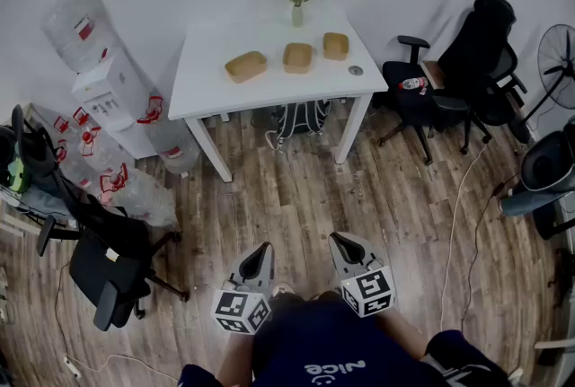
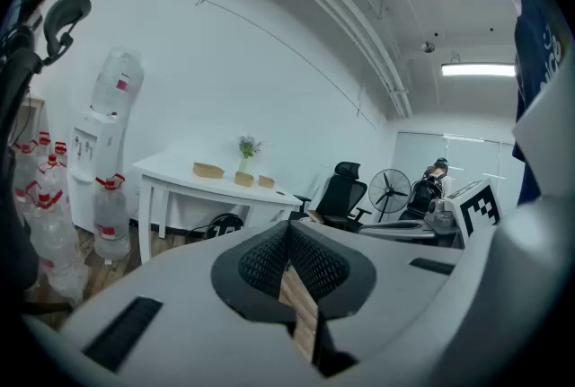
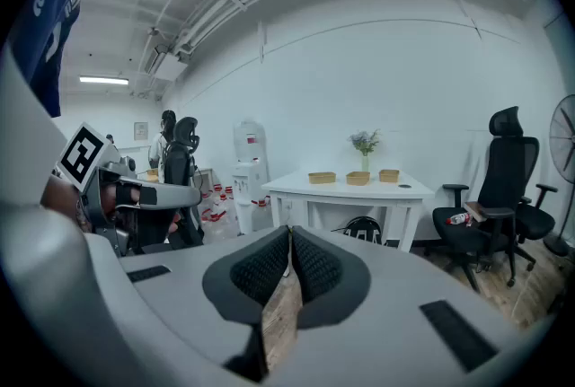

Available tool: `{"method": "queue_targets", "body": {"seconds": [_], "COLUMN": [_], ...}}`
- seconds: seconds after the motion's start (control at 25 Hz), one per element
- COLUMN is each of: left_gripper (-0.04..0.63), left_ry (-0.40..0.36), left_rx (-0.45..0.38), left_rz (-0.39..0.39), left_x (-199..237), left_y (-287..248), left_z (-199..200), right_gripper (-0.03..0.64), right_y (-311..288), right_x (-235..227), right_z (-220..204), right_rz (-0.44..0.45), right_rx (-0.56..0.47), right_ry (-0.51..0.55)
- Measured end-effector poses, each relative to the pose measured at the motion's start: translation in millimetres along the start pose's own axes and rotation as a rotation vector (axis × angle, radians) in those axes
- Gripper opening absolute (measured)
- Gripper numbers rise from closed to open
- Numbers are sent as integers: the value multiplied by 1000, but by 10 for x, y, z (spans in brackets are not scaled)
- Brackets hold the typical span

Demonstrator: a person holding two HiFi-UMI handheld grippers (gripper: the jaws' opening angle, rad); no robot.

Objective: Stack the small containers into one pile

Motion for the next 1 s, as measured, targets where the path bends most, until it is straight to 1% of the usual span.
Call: {"method": "queue_targets", "body": {"seconds": [0.32,0.44,0.64,0.72,0.84,1.0], "left_gripper": [20,19,20,20,20,20], "left_ry": [-38,-46,-36,-27,-16,-9], "left_rx": [-10,-14,-9,-11,-6,0], "left_rz": [-10,-18,-21,-21,-11,1], "left_x": [150,240,417,468,508,548], "left_y": [89,115,127,142,173,50], "left_z": [123,180,213,245,234,239], "right_gripper": [52,52,54,54,54,54], "right_y": [-134,-215,-303,-326,-339,-465], "right_x": [136,212,294,327,366,275], "right_z": [71,102,45,24,-31,-52], "right_rz": [-28,-46,-91,-103,-102,-93], "right_rx": [5,-4,4,16,41,42], "right_ry": [10,-11,-46,-76,-108,-115]}}
Point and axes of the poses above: the fingertips, and each gripper's own axes: y backward along the fingers, x to its left, z out of its top, the point moved 9 cm from there along y, backward along the fingers, and after that the axes turned 15 degrees about y, right-handed, at the moved point
